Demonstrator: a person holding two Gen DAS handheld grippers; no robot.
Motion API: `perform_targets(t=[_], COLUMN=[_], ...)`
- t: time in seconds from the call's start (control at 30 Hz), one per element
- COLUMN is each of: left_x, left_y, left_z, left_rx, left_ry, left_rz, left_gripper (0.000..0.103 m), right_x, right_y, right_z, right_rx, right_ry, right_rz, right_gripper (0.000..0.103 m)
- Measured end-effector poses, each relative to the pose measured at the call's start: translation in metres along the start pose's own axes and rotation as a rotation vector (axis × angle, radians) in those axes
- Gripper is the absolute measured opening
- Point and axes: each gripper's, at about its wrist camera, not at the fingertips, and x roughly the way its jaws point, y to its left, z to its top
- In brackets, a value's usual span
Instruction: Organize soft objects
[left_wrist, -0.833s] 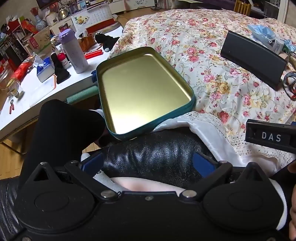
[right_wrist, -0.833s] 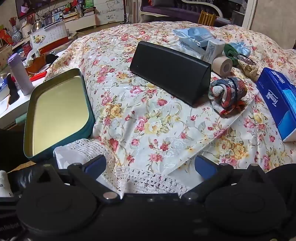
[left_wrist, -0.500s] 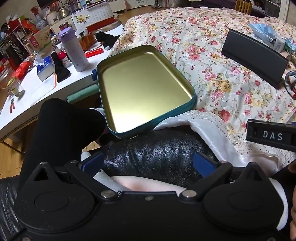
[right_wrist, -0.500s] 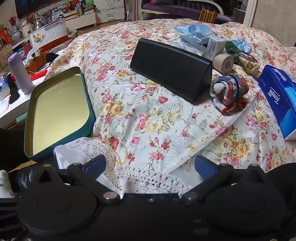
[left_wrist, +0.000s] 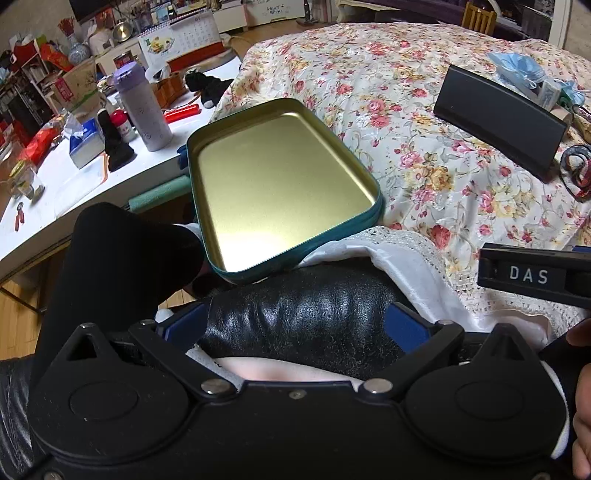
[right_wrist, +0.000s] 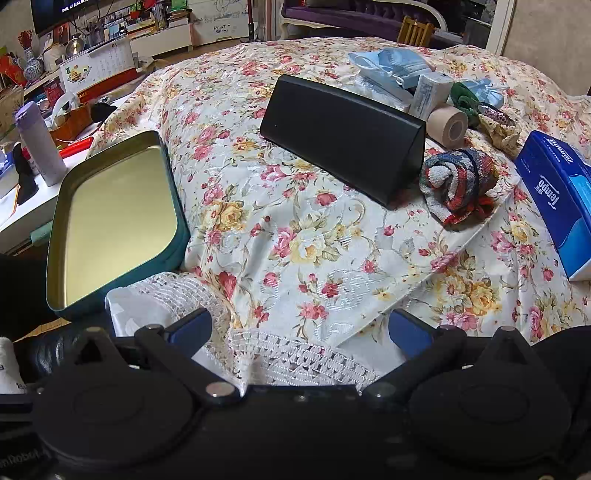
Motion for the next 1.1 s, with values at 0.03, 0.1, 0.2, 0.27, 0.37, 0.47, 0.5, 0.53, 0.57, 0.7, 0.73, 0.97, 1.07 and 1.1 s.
perform_targets(t=[0.03, 0.1, 0.2, 0.27, 0.37, 0.47, 0.5, 0.53, 0.57, 0.7, 0.73, 0.97, 1.07, 1.1], left_x=[0.0, 0.0001, -0.0003, -0.0009, -0.002, -0.0023, -0.0021, -0.0021, -0.0021, -0.0013, -0.0011, -0.0001, 0.0001, 0.0003], left_y=[-0.0002, -0.0007, -0.0012, -0.0013, -0.002, -0.0022, -0.0019, -0.0014, -0.0009, 0.0006, 0.0008, 0.0004, 0.0005, 0.0004], left_z=[-0.0003, -0.0003, -0.0007, -0.001, -0.0023, -0.0024, -0.0023, -0.0022, -0.0022, -0.0016, -0.002, -0.0026, -0.0024, -0.0025], left_rx=[0.003, 0.006, 0.01, 0.012, 0.018, 0.021, 0.019, 0.017, 0.013, 0.0, -0.002, -0.004, -0.005, -0.006], left_ry=[-0.001, -0.001, -0.005, -0.008, -0.012, -0.013, -0.012, -0.01, -0.01, -0.005, -0.005, -0.002, -0.001, -0.001], left_rz=[-0.002, -0.002, -0.006, -0.009, -0.013, -0.013, -0.015, -0.016, -0.018, -0.021, -0.02, -0.023, -0.022, -0.022], left_gripper=[0.1, 0.1, 0.1, 0.1, 0.1, 0.1, 0.1, 0.1, 0.1, 0.1, 0.1, 0.1, 0.1, 0.1], right_x=[0.0001, 0.0005, 0.001, 0.0009, 0.0012, 0.0012, 0.0012, 0.0011, 0.0011, 0.0011, 0.0009, 0.001, 0.0009, 0.001], right_y=[0.0002, 0.0004, 0.0001, 0.0002, 0.0002, 0.0004, 0.0005, 0.0005, 0.0005, 0.0008, 0.0011, 0.0011, 0.0012, 0.001], right_z=[0.0001, 0.0004, 0.0005, 0.0006, 0.0007, 0.0005, 0.0005, 0.0006, 0.0006, 0.0006, 0.0005, 0.0007, 0.0007, 0.0009], right_rx=[0.001, 0.001, 0.002, 0.001, 0.0, 0.0, 0.0, 0.0, 0.0, 0.001, 0.001, -0.002, -0.003, -0.003], right_ry=[0.0, 0.002, 0.003, 0.004, 0.003, 0.003, 0.003, 0.003, 0.003, 0.003, 0.003, 0.002, 0.002, 0.002], right_rz=[0.0, 0.002, 0.003, 0.002, 0.002, 0.002, 0.001, 0.001, 0.001, 0.001, 0.001, 0.0, 0.001, 0.001], right_gripper=[0.102, 0.102, 0.102, 0.102, 0.102, 0.102, 0.102, 0.102, 0.102, 0.102, 0.102, 0.102, 0.102, 0.102])
